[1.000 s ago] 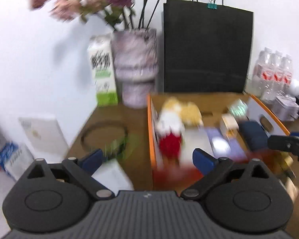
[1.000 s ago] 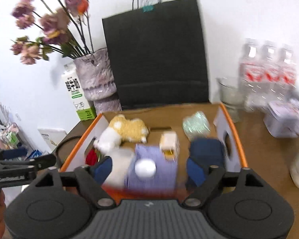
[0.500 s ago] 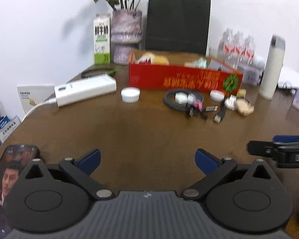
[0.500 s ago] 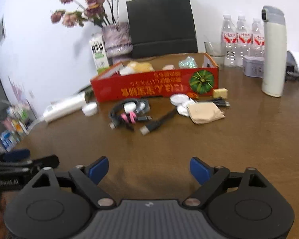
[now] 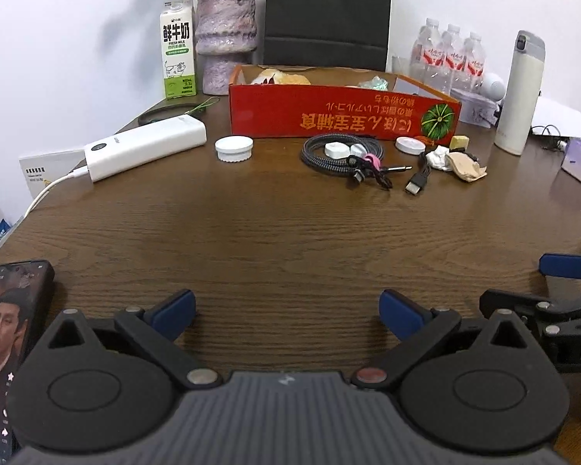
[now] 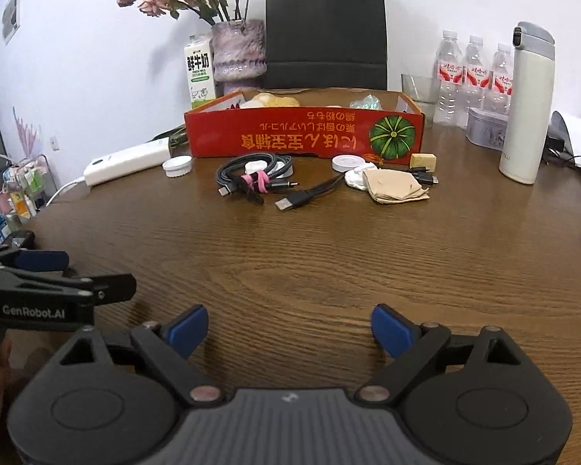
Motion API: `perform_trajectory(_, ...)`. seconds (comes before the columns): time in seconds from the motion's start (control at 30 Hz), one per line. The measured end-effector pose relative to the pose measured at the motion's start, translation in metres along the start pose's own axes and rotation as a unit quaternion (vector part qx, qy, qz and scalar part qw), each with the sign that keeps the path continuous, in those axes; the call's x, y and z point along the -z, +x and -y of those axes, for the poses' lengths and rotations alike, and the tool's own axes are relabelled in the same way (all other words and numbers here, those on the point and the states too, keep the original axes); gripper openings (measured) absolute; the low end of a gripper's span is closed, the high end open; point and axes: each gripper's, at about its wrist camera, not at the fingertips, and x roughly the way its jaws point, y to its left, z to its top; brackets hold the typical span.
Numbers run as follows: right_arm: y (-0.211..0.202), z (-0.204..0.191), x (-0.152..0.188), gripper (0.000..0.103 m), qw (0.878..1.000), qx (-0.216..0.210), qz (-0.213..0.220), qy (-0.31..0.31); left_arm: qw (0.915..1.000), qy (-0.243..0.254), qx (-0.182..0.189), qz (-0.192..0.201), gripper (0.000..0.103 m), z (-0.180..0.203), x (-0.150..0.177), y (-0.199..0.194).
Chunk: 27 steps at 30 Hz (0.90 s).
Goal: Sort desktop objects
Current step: 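Move both open tools back over the table, then grasp the black braided cable with the right tool while the left tool grasps a white cap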
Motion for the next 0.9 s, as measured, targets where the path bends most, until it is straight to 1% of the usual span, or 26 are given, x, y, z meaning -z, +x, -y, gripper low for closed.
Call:
perform_trajectory(0.03, 0.0008, -0.0012, -0.0002, 0.098, 1.0, 0.002, -0.002, -0.003, 1.0, 0.0, -0.001, 0.0, 0.103, 0.0005, 0.0001, 0.0001)
perform_trajectory(0.2, 0.0051, -0.0075, -0.0011, 0.101, 1.0, 0.018, -0.012, -0.019, 0.9999, 0.005, -0.008, -0.005, 0.103, 0.0021, -0.0003, 0.0017)
perform_trajectory(0.5, 0.0074, -0.0063, -0.0021, 0.102, 0.999, 0.032, -0.012, -0.008, 0.9999, 0.005, -0.007, -0.005, 0.103, 0.001, 0.0003, 0.0016)
perform_trajectory(0.9, 0.0081, -0.0054, -0.0022, 0.103, 0.999, 0.032, -0.012, -0.007, 0.9999, 0.005, -0.007, -0.005, 0.103, 0.0019, 0.0009, 0.0019)
